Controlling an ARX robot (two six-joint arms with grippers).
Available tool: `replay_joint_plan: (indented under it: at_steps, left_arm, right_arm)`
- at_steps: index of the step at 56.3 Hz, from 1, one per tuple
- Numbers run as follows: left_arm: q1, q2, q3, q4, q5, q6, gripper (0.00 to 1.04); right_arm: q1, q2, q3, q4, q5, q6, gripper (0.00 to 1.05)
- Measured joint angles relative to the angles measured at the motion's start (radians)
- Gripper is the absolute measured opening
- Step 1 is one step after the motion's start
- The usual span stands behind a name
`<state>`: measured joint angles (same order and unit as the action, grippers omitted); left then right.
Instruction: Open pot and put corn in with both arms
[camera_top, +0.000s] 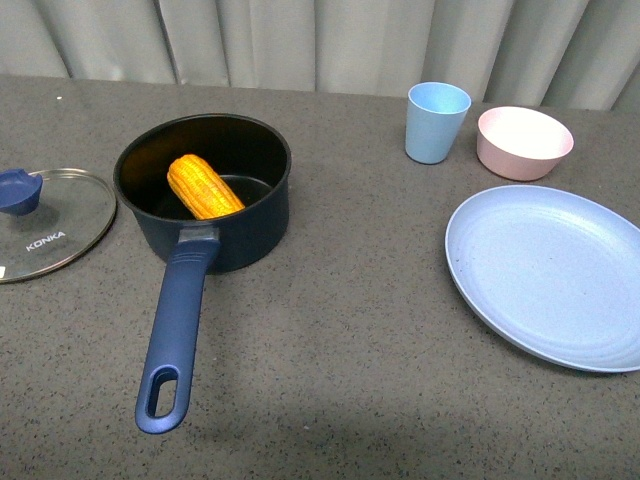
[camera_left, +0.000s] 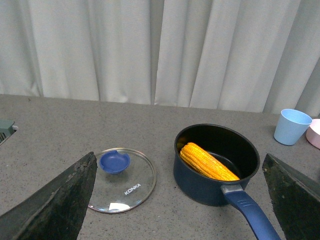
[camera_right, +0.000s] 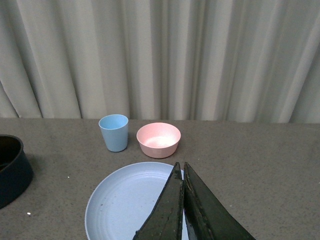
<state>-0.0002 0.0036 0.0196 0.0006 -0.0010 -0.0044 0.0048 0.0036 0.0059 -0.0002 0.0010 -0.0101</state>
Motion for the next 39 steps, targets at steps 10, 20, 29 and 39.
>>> replay_joint_plan:
  at_steps: [10,20,29,39]
  left_arm:
    - [0.0,0.0,0.0,0.0,0.0,0.0,0.98]
    - [0.0,0.0,0.0,0.0,0.0,0.0,0.98]
    - [0.0,0.0,0.0,0.0,0.0,0.0,0.98]
    - [0.0,0.0,0.0,0.0,0.0,0.0,0.98]
  right_arm:
    - [-0.002,0.0,0.0,0.0,0.001,0.0,0.01]
    - [-0.002,0.0,0.0,0.0,0.0,0.0,0.19]
    - [-0.002,0.0,0.0,0.0,0.0,0.0,0.45]
    - [-0.002,0.0,0.0,0.0,0.0,0.0,0.75]
